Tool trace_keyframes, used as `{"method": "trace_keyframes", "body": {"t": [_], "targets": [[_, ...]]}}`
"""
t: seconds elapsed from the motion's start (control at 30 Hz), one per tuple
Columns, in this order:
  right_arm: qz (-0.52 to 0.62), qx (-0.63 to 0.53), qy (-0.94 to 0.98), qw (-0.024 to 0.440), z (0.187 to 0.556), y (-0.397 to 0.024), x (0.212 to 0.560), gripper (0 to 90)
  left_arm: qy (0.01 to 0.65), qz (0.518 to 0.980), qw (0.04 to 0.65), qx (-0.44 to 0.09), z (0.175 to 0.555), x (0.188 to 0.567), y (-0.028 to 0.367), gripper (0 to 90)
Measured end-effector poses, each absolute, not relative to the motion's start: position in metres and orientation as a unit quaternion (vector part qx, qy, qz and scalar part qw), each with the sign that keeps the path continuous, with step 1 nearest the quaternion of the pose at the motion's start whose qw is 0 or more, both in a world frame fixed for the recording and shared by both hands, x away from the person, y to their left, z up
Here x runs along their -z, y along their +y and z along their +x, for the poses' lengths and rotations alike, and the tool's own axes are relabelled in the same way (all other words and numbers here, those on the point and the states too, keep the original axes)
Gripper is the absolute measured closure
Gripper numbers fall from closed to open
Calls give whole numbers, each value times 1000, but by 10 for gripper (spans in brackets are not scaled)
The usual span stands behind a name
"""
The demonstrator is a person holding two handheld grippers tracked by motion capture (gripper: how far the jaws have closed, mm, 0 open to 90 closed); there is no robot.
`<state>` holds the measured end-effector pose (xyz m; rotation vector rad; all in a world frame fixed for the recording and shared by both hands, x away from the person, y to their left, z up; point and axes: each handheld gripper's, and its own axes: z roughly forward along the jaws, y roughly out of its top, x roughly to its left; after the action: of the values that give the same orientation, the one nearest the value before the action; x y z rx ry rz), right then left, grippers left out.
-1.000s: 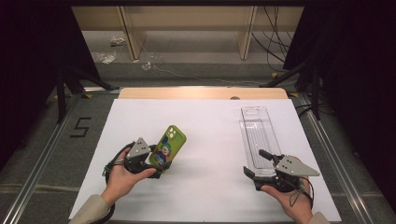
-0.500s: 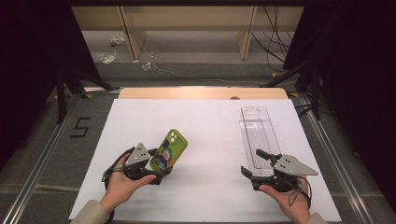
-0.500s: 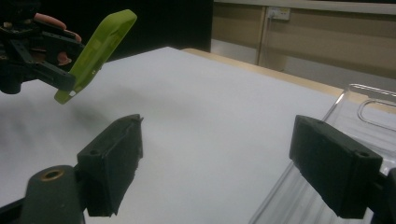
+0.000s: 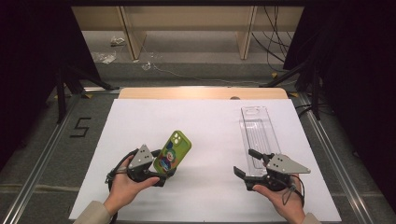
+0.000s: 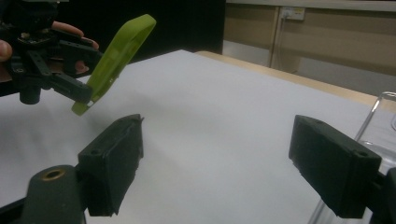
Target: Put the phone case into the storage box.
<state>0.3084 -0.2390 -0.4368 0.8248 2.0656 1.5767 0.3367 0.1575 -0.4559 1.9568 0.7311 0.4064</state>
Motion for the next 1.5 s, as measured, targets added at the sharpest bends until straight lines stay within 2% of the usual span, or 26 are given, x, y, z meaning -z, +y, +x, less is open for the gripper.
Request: {"method": "trace_keyframes", "body": {"t": [0.67,1.3,1.5], "targets": [[283,-571,748,182,318,-210,434,193,272,816,484,-157,333,461,126,162],[300,-581,739,161,325,-206,431,203,245,834,473,-146,333,466,101,162],[308,-573,742,162,327,-202,431,166,242,836,472,-145,333,467,98,162]]}}
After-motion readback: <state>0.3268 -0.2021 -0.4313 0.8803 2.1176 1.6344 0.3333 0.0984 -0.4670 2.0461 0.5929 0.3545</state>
